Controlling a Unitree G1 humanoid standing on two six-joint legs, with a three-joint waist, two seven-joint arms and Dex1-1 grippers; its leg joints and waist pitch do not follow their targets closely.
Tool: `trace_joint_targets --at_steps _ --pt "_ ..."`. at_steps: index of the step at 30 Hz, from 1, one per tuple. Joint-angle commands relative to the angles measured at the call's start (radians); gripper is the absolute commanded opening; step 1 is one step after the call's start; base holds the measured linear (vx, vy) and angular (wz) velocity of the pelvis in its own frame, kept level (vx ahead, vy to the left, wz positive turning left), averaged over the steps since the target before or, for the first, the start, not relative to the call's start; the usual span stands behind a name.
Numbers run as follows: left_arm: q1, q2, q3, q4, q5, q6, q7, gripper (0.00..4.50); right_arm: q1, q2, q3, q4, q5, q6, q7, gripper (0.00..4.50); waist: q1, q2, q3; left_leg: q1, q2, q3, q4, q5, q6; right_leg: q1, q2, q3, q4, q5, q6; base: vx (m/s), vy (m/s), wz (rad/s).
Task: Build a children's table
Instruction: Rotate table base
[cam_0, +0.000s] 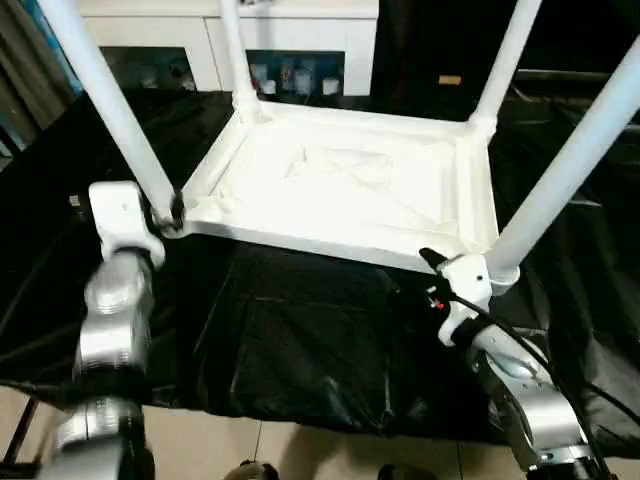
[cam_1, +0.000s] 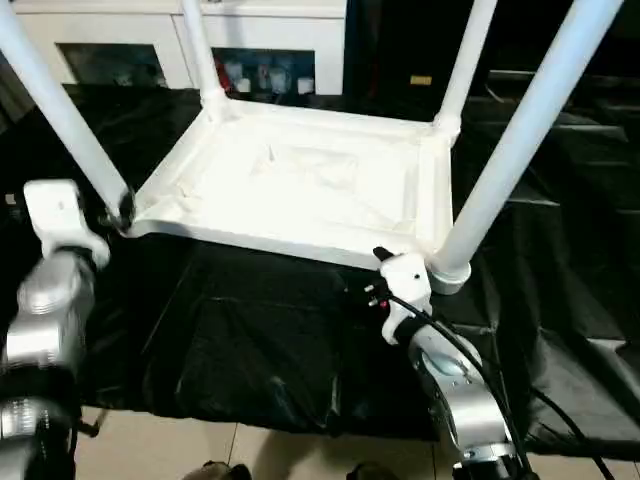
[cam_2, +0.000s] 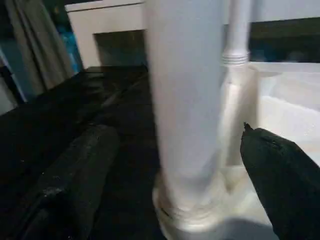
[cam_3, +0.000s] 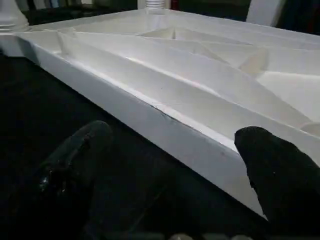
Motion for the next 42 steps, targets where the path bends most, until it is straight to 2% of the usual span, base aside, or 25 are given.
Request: trace_joint_targets --at_steps 1,2,4,5,6,7,8,9,10,12,16,17,18,21,23,28,30,31,33,35,37,38,39,40,42 --pt "-0.04 0.022 0.021 0.073 -0.003 -0.016 0.014 4.46 -0.002 0.001 0.002 -0.018 -0.006 0.02 -0.008 4.5 0.002 -0.005 -0.068 0.019 0.021 -0.018 -0.068 -0.196 0.057 0.042 -0.034 0.028 -0.06 -0.094 -0.199 0.0 0.0 0.0" --pt "-0.06 0.029 0.024 0.103 -0.007 -0.02 0.01 4.46 -0.005 0.001 0.001 -0.018 -0.003 0.023 -0.01 4.5 0.001 -0.01 -0.065 0.02 0.024 -0.017 -0.069 -0.197 0.054 0.041 -0.036 0.029 -0.061 -0.096 -0.204 0.0 0.0 0.0" --pt "-0.118 0.047 0.023 0.194 -0.026 -0.035 -0.052 4.46 -0.013 0.0 0.004 -0.011 0.005 0.026 -0.005 4.5 0.003 -0.007 -0.067 0.022 0.022 -0.016 -0.068 -0.192 0.052 0.04 -0.036 0.03 -0.06 -0.097 -0.209 0.0 0.0 0.0" --pt "-0.144 0.056 0.021 0.239 -0.031 -0.044 -0.081 4.46 -0.017 0.0 0.004 -0.007 0.004 0.027 -0.002 4.5 0.003 -0.013 -0.065 0.02 0.022 -0.016 -0.069 -0.182 0.055 0.041 -0.036 0.03 -0.059 -0.09 -0.214 0.0 0.0 0.0" --pt "-0.166 0.063 0.016 0.276 -0.032 -0.051 -0.118 4.46 -0.019 0.0 0.005 -0.005 0.004 0.028 0.005 4.5 0.004 -0.011 -0.065 0.021 0.022 -0.016 -0.068 -0.177 0.057 0.041 -0.039 0.031 -0.059 -0.083 -0.218 0.0 0.0 0.0" --pt "-0.176 0.066 0.013 0.292 -0.032 -0.055 -0.135 4.46 -0.02 -0.001 0.005 -0.004 0.004 0.028 0.009 4.5 0.002 -0.022 -0.064 0.021 0.023 -0.014 -0.068 -0.174 0.059 0.041 -0.037 0.031 -0.059 -0.076 -0.221 0.0 0.0 0.0" --pt "-0.193 0.073 0.009 0.321 -0.03 -0.061 -0.159 4.46 -0.021 -0.003 0.007 -0.005 0.004 0.031 0.016 4.5 0.005 -0.017 -0.065 0.02 0.023 -0.015 -0.067 -0.16 0.064 0.042 -0.04 0.031 -0.056 -0.061 -0.23 0.0 0.0 0.0" --pt "-0.209 0.078 0.009 0.348 -0.034 -0.071 -0.183 4.46 -0.021 -0.004 0.008 -0.006 0.003 0.035 0.021 4.5 0.004 -0.017 -0.065 0.02 0.022 -0.014 -0.066 -0.152 0.071 0.044 -0.04 0.032 -0.054 -0.045 -0.235 0.0 0.0 0.0" --pt "-0.235 0.085 0.008 0.384 -0.042 -0.059 -0.241 4.46 -0.015 -0.008 0.014 -0.017 0.008 0.039 0.039 4.5 0.003 -0.027 -0.063 0.02 0.023 -0.012 -0.065 -0.146 0.079 0.043 -0.041 0.032 -0.054 -0.035 -0.243 0.0 0.0 0.0" --pt "-0.252 0.09 0.004 0.412 -0.044 -0.065 -0.278 4.46 -0.011 -0.011 0.016 -0.026 0.011 0.042 0.046 4.5 0.005 -0.02 -0.062 0.022 0.024 -0.013 -0.066 -0.15 0.079 0.042 -0.043 0.032 -0.054 -0.049 -0.249 0.0 0.0 0.0" --pt "-0.329 0.102 0.042 0.497 -0.105 -0.045 -0.466 4.46 0.009 -0.027 0.011 -0.06 0.023 0.028 0.069 4.5 0.01 -0.023 -0.058 0.027 0.028 -0.011 -0.068 -0.164 0.071 0.04 -0.043 0.034 -0.053 -0.05 -0.265 0.0 0.0 0.0" --pt "-0.342 0.105 0.051 0.513 -0.119 -0.04 -0.507 4.46 0.013 -0.031 0.006 -0.066 0.029 0.027 0.075 4.5 0.016 -0.022 -0.06 0.03 0.03 -0.011 -0.068 -0.163 0.07 0.041 -0.045 0.034 -0.051 -0.043 -0.269 0.0 0.0 0.0" --pt "-0.355 0.11 0.053 0.522 -0.131 -0.026 -0.575 4.46 0.02 -0.039 -0.001 -0.075 0.037 0.023 0.082 4.5 0.022 -0.017 -0.059 0.032 0.03 -0.01 -0.068 -0.157 0.067 0.039 -0.046 0.035 -0.05 -0.032 -0.276 0.0 0.0 0.0" --pt "-0.374 0.13 0.034 0.548 -0.138 0.005 -0.766 4.46 0.05 -0.065 -0.032 -0.096 0.04 0.019 0.091 4.5 0.035 -0.015 -0.058 0.037 0.033 -0.008 -0.068 -0.15 0.059 0.038 -0.046 0.037 -0.047 0.013 -0.287 0.0 0.0 0.0" --pt "-0.374 0.135 0.031 0.55 -0.141 0.019 -0.819 4.46 0.065 -0.075 -0.042 -0.104 0.042 0.018 0.093 4.5 0.041 -0.018 -0.058 0.034 0.032 -0.008 -0.068 -0.144 0.058 0.043 -0.048 0.036 -0.043 0.038 -0.296 0.0 0.0 0.0" --pt "-0.369 0.143 -0.009 0.551 -0.144 0.087 -1.051 4.46 0.17 -0.143 -0.117 -0.167 0.072 0.039 0.121 4.5 0.048 -0.021 -0.05 0.029 0.034 -0.009 -0.073 -0.192 0.056 0.047 -0.054 0.039 -0.052 -0.036 -0.284 0.0 0.0 0.0" --pt "-0.362 0.133 -0.033 0.541 -0.146 0.116 -1.15 4.46 0.196 -0.161 -0.154 -0.176 0.078 0.048 0.114 4.5 0.047 -0.023 -0.047 0.027 0.035 -0.01 -0.077 -0.213 0.049 0.046 -0.055 0.038 -0.058 -0.084 -0.279 0.0 0.0 0.0" --pt "-0.362 0.132 -0.035 0.54 -0.146 0.118 -1.157 4.46 0.198 -0.163 -0.156 -0.176 0.078 0.048 0.113 4.5 0.047 -0.022 -0.045 0.028 0.035 -0.01 -0.078 -0.222 0.046 0.045 -0.055 0.038 -0.059 -0.102 -0.278 0.0 0.0 0.0" --pt "-0.344 0.109 -0.083 0.52 -0.128 0.119 -1.257 4.46 0.214 -0.181 -0.212 -0.157 0.066 0.061 0.072 4.5 0.045 -0.017 -0.041 0.03 0.037 -0.012 -0.082 -0.25 0.032 0.042 -0.058 0.04 -0.067 -0.16 -0.269 0.0 0.0 0.0" --pt "-0.32 0.07 -0.119 0.486 -0.111 0.065 -1.268 4.46 0.197 -0.184 -0.265 -0.115 0.049 0.088 -0.001 4.5 0.044 -0.023 -0.042 0.031 0.038 -0.012 -0.083 -0.253 0.026 0.044 -0.059 0.041 -0.069 -0.161 -0.274 0.0 0.0 0.0" --pt "-0.318 0.059 -0.118 0.483 -0.108 0.047 -1.254 4.46 0.189 -0.184 -0.271 -0.104 0.043 0.089 -0.016 4.5 0.043 -0.024 -0.045 0.028 0.033 -0.011 -0.078 -0.23 0.034 0.046 -0.057 0.039 -0.065 -0.124 -0.28 0.0 0.0 0.0" --pt "-0.321 0.036 -0.117 0.49 -0.091 -0.009 -1.175 4.46 0.168 -0.182 -0.278 -0.085 0.033 0.1 -0.05 4.5 0.041 -0.02 -0.049 0.025 0.032 -0.012 -0.075 -0.213 0.043 0.05 -0.056 0.038 -0.062 -0.093 -0.281 0.0 0.0 0.0" --pt "-0.321 0.036 -0.117 0.49 -0.091 -0.009 -1.175 4.46 0.168 -0.182 -0.278 -0.085 0.033 0.1 -0.05 4.5 0.038 -0.026 -0.049 0.023 0.03 -0.012 -0.073 -0.202 0.052 0.052 -0.056 0.036 -0.062 -0.074 -0.28 0.0 0.0 0.0" --pt "-0.329 0.019 -0.104 0.496 -0.094 -0.04 -1.126 4.46 0.143 -0.181 -0.273 -0.061 0.019 0.109 -0.077 4.5 0.037 -0.026 -0.051 0.022 0.029 -0.012 -0.071 -0.192 0.056 0.054 -0.055 0.035 -0.06 -0.064 -0.28 0.0 0.0 0.0" --pt "-0.339 0.009 -0.094 0.498 -0.106 -0.037 -1.103 4.46 0.121 -0.181 -0.263 -0.035 -0.004 0.126 -0.097 4.5 0.028 -0.026 -0.049 0.02 0.027 -0.011 -0.07 -0.174 0.069 0.053 -0.052 0.032 -0.059 -0.06 -0.285 0.0 0.0 0.0"
